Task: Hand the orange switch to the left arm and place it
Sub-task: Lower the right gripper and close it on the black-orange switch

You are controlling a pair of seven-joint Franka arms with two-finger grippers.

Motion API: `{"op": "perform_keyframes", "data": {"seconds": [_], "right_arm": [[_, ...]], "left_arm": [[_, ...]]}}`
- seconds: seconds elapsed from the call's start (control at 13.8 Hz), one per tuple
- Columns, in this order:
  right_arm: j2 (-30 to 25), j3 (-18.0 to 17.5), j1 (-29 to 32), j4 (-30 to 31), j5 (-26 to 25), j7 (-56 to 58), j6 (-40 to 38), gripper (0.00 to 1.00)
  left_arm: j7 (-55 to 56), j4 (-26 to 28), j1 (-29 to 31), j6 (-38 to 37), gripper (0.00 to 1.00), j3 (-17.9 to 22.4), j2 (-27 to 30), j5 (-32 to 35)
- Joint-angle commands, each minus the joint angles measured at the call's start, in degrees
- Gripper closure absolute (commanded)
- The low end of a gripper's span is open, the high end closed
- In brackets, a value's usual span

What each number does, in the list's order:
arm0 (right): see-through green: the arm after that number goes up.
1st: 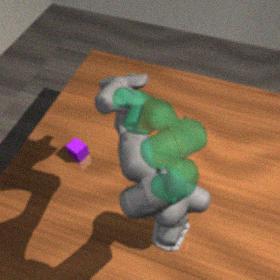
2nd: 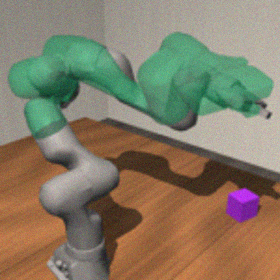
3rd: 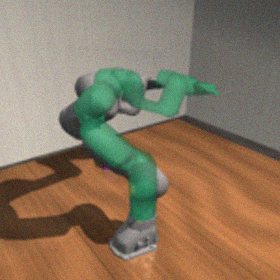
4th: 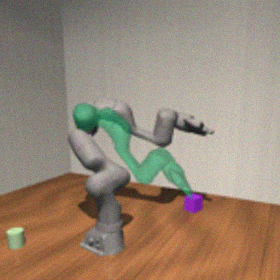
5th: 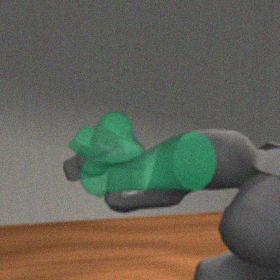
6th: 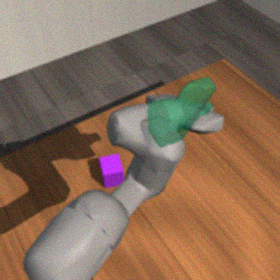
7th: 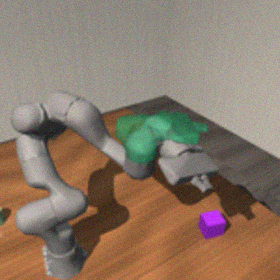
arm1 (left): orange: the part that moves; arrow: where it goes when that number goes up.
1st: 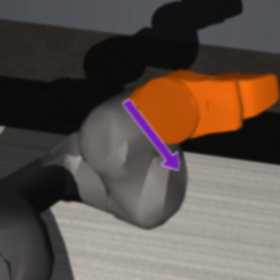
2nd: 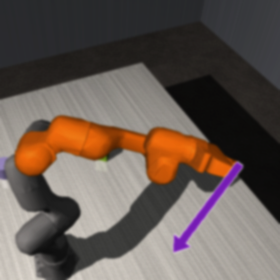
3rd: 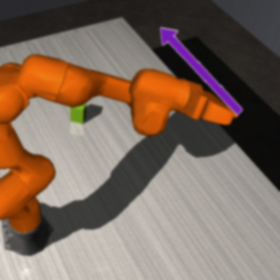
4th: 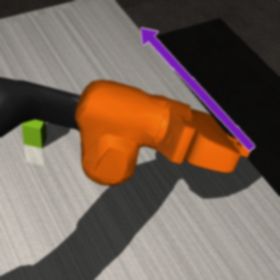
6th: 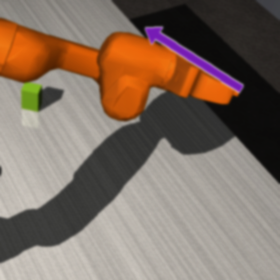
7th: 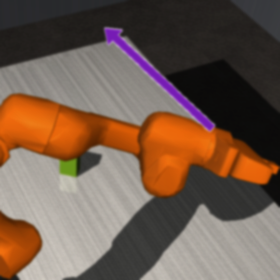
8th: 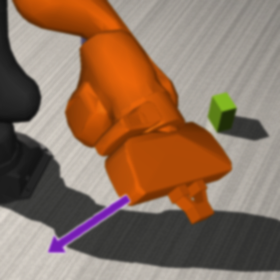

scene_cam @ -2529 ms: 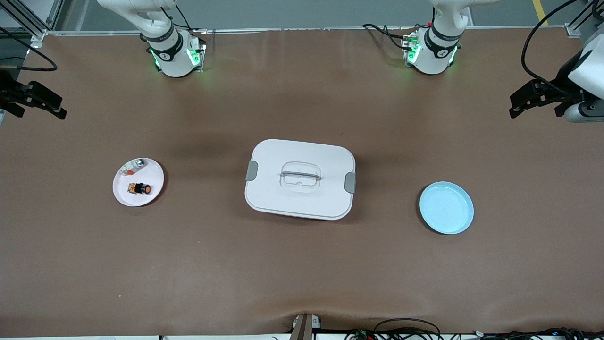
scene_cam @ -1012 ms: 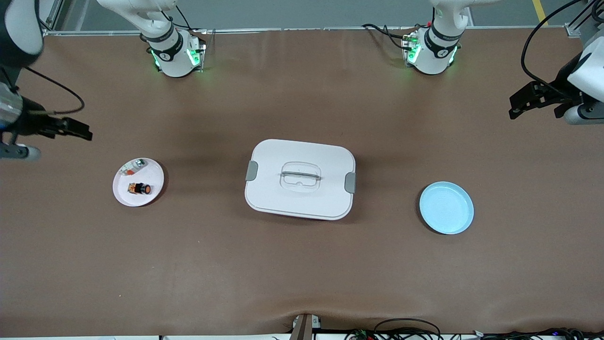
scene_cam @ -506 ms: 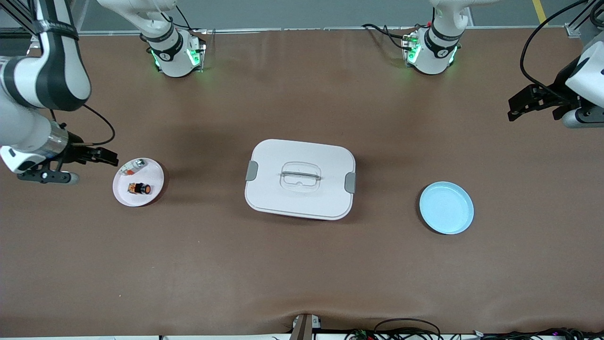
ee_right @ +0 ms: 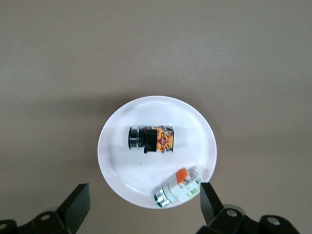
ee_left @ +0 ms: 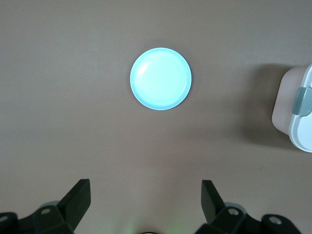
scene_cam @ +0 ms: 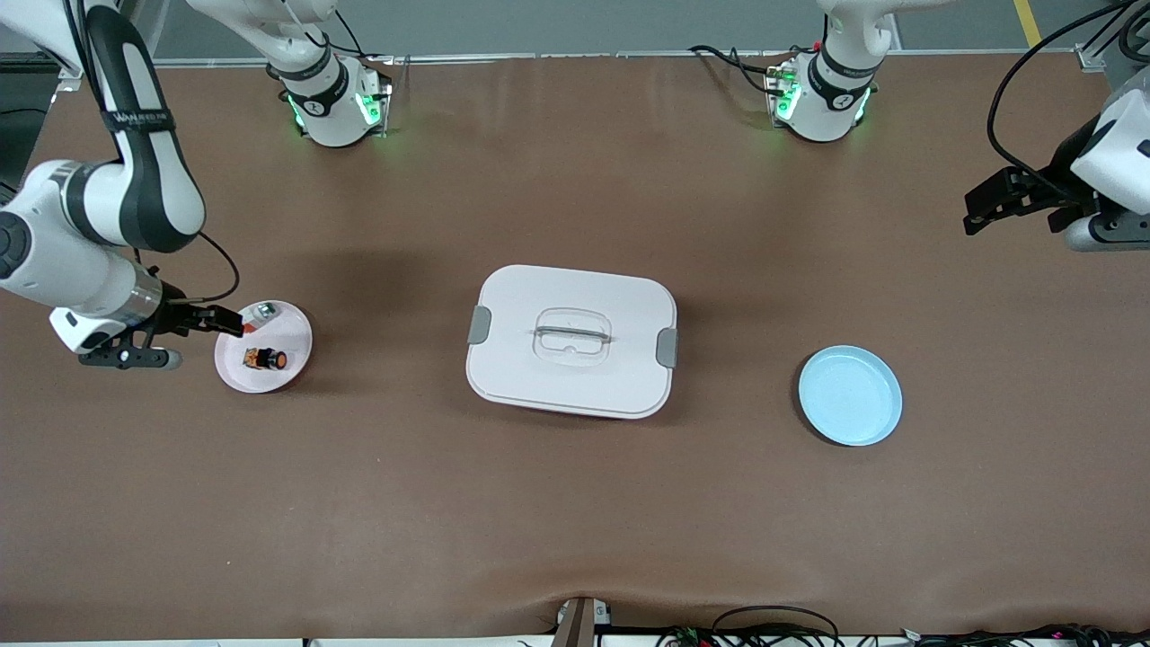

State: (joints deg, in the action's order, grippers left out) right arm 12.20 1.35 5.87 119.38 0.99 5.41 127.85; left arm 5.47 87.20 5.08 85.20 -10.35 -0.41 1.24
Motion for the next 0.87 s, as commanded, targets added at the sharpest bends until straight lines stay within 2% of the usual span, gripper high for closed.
{"op": "perform_keyframes", "data": {"seconds": [0.0,0.79], "right_arm": [[3.1,-0.7,0.8,-0.5,1.4,1.1,2.7,0.0],[11.4,-0.8,0.4,-1.0,1.3,1.3,10.7,0.0]], "left_arm": [[-0.1,-0.5,0.2,-0.7,0.0,-0.2,-0.3,0.0],[-0.1,-0.5,0.2,-0.6,0.0,-0.2,-0.3,0.1]]}}
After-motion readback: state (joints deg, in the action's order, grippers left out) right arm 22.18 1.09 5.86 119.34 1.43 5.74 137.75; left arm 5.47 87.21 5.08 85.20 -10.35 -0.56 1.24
